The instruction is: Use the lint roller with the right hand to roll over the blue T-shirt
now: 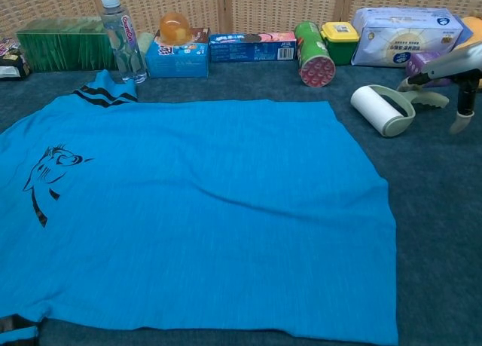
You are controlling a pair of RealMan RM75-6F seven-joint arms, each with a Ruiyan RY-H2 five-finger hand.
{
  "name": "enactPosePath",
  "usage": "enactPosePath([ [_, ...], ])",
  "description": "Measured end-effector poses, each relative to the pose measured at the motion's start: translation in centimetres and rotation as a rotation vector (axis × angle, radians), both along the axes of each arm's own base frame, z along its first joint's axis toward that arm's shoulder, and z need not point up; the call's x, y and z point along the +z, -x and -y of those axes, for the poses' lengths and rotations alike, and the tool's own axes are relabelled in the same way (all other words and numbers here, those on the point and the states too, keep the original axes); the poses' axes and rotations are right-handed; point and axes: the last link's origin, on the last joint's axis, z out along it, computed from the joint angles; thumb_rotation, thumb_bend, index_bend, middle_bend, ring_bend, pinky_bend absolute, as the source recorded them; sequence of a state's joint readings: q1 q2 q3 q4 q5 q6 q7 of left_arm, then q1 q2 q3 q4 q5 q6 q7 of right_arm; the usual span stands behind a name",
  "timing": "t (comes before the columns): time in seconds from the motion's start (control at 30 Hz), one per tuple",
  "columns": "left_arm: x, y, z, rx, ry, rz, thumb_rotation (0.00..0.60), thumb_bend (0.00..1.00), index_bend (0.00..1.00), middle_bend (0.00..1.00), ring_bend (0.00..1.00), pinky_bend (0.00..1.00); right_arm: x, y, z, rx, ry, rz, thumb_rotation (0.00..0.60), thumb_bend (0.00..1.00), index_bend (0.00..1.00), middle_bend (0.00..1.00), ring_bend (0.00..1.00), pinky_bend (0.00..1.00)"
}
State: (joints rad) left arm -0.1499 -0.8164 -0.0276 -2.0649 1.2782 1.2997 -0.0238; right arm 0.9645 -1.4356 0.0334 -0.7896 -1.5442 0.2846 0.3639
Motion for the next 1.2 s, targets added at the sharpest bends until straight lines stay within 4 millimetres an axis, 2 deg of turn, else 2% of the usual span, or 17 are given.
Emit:
enactPosePath([
  [0.13,0.1,0.0,-0.3,-0.004,0.002,0.000,0.600,0.09,0.00,0.00,0.00,0.02,-0.2,0.4,-0.3,0.009,-0.004,0.010,0.600,0.03,0.23,0.33,0.14,0.10],
  [0.3,0.1,-0.1,-0.6,-0.007,0.004,0.002,0.600,0.09,0.00,0.00,0.00,0.02,-0.3,0.6,-0.2,0.027,-0.001,-0.001,0.600,0.13,0.27,0.39,0.17,0.13],
  [0.43,0.0,-0.1,-0.8,-0.007,0.009,0.002,0.600,0.09,0.00,0.00,0.00,0.02,-0.4,0.7,0.1,0.049,0.015,-0.002,0.600,0.25,0.31,0.45,0.24,0.19],
  [0.67,-0.2,-0.5,-1.0,-0.012,0.014,-0.005,0.600,0.09,0.00,0.00,0.00,0.02,-0.5,1.0,0.3,0.069,0.039,-0.004,0.600,0.45,0.40,0.56,0.29,0.22],
  [0.87,-0.3,-0.8,-1.2,-0.018,0.018,-0.010,0.600,0.09,0.00,0.00,0.00,0.02,-0.4,1.2,0.1,0.068,0.047,0.009,0.600,0.58,0.40,0.55,0.29,0.23],
  [1.0,-0.4,-1.0,-1.2,-0.021,0.021,-0.011,0.600,0.09,0.00,0.00,0.00,0.02,-0.3,1.3,0.0,0.070,0.045,0.012,0.600,0.75,0.40,0.53,0.29,0.25],
  [1.03,-0.4,-1.1,-1.2,-0.021,0.022,-0.010,0.600,0.09,0.00,0.00,0.00,0.02,-0.3,1.2,0.0,0.071,0.043,0.012,0.600,0.82,0.39,0.52,0.29,0.29],
  [1.1,-0.5,-1.1,-1.2,-0.022,0.023,-0.009,0.600,0.09,0.00,0.00,0.00,0.02,-0.2,1.2,0.0,0.074,0.038,0.010,0.600,0.89,0.37,0.49,0.29,0.36],
  [1.2,-0.5,-1.2,-1.2,-0.024,0.025,-0.008,0.600,0.09,0.00,0.00,0.00,0.02,-0.1,1.0,-0.1,0.083,0.030,0.005,0.600,0.89,0.30,0.42,0.28,0.45],
])
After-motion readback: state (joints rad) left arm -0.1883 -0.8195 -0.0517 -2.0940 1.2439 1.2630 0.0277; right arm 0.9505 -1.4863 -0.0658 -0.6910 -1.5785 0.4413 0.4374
